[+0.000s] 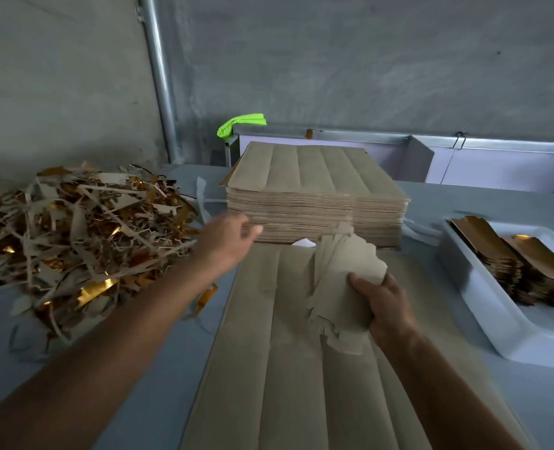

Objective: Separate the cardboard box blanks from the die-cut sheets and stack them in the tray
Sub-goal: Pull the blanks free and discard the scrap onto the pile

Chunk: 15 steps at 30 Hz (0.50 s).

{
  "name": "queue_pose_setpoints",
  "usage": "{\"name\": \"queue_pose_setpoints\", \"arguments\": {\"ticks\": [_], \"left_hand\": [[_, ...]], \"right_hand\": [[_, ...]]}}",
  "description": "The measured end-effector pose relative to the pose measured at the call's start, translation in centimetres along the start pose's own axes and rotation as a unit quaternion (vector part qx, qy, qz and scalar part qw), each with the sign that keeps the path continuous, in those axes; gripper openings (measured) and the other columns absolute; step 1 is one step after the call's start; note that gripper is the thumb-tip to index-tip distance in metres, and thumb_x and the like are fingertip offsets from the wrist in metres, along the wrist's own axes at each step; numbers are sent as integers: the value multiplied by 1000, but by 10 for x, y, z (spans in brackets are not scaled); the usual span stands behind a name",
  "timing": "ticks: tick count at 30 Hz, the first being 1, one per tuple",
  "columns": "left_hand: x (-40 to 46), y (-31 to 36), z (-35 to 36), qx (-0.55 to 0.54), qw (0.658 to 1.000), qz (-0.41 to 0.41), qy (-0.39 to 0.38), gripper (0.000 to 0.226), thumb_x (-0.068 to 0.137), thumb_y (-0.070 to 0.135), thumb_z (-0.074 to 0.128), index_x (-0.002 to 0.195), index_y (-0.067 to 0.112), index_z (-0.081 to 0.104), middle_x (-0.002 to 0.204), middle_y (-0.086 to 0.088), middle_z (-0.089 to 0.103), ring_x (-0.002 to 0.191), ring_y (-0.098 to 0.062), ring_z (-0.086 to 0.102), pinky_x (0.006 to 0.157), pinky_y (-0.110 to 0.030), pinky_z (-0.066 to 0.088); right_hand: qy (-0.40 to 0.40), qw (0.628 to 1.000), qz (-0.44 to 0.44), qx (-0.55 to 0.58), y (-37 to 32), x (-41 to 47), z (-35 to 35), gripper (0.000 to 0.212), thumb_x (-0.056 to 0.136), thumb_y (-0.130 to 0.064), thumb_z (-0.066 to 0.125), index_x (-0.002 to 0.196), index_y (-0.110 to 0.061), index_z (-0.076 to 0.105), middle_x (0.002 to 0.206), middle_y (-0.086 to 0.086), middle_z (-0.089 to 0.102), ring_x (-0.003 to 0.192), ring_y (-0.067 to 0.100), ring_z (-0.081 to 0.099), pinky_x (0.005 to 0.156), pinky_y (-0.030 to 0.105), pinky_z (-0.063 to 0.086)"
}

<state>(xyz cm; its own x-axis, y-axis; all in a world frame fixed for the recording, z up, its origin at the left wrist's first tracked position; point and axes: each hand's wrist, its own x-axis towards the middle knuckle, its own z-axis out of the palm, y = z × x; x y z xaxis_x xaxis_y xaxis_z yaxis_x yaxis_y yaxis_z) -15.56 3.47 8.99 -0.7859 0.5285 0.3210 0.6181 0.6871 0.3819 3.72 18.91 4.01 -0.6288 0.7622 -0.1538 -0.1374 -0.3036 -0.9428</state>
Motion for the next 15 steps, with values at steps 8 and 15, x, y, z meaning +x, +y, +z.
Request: {"name": "queue_pose_setpoints", "arguments": {"ticks": [8, 15], "left_hand": [[-67, 69, 47, -560, 781, -99, -257, 44, 68, 21, 79, 108, 15, 63, 103, -2, 72, 102, -17, 65, 92, -35, 51], [-111, 75, 81, -569, 797, -21, -203, 40, 82, -8, 64, 112, 16, 55, 113, -5, 67, 100, -6, 64, 89, -24, 51]], "right_hand": [[-121, 981, -133, -73, -5, -21, -4, 32, 85, -6, 64, 115, -15, 59, 106, 7, 70, 95, 18, 67, 79, 35, 57], [-72, 980, -145, -117, 28, -40, -13, 30, 76, -14, 68, 101, -14, 54, 97, 6, 66, 90, 14, 61, 75, 29, 54]]}}
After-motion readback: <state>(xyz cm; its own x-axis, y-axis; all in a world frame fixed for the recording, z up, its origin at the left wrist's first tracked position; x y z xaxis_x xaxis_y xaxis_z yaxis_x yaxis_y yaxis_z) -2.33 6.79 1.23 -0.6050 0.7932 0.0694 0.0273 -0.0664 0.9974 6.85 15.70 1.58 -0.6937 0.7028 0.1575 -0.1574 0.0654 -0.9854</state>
